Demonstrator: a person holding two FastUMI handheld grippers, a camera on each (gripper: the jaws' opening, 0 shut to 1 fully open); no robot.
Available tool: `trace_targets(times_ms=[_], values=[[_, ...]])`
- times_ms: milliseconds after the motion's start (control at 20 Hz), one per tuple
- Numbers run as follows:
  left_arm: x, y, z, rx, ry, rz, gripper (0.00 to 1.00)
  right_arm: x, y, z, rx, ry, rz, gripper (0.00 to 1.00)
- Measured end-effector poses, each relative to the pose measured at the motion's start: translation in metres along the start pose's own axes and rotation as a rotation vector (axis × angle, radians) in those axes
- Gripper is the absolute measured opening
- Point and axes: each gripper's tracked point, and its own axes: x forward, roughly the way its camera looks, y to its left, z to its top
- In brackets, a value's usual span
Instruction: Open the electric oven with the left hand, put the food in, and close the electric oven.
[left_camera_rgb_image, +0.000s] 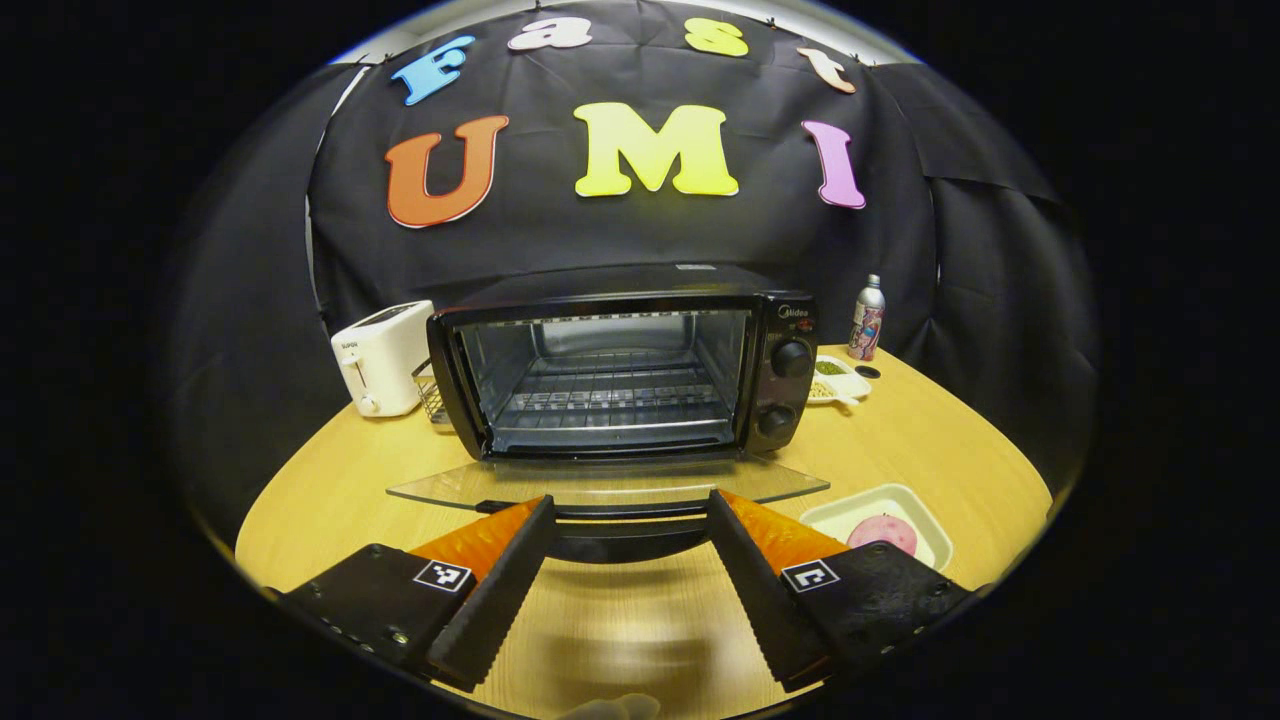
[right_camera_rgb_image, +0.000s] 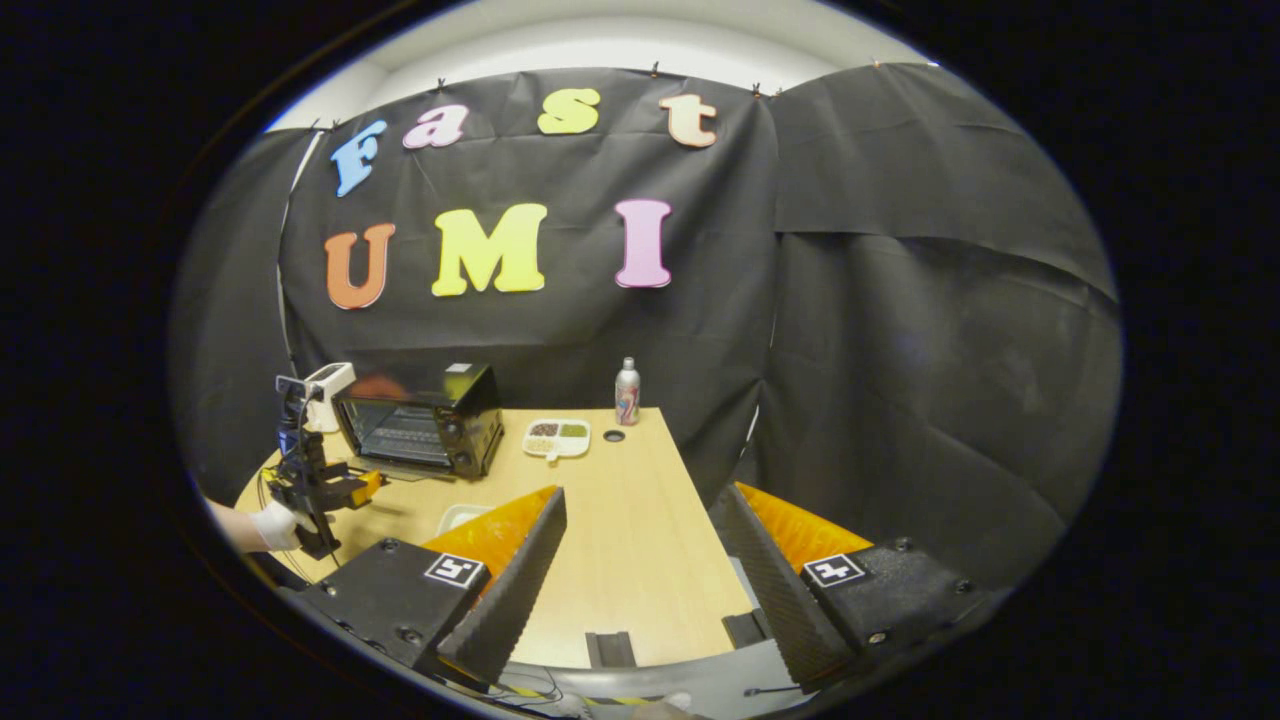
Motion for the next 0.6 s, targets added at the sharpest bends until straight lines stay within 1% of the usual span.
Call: trace_targets(times_ms=[100,300,450,500,550,600], values=[[0.001,0.0,-0.007,0.003,0.02,0.0,0.97,0.001,0.001,-0.004,-0.004,0.009,0.002,0.99],[-0.003,-0.007,-0.039,0.025,0.086,-0.004,0.96,0.004,0.005,-0.013,-0.009,0.031,0.007,0.99],[0.002,-0.01,-0.058,0.003,0.134,-0.01,0.96,0.005,0.005,-0.015,-0.011,0.038,0.003,1.0],[0.004,-0.011,-0.067,-0.005,0.164,-0.011,1.0,0.006,0.005,-0.017,-0.01,0.044,0.002,0.99],[0.005,-0.01,-0.077,-0.015,0.195,-0.012,0.96,0.006,0.005,-0.019,-0.01,0.049,0.003,0.99],[0.007,-0.009,-0.084,-0.032,0.219,-0.012,0.96,0.007,0.006,-0.02,-0.01,0.053,0.003,0.99]])
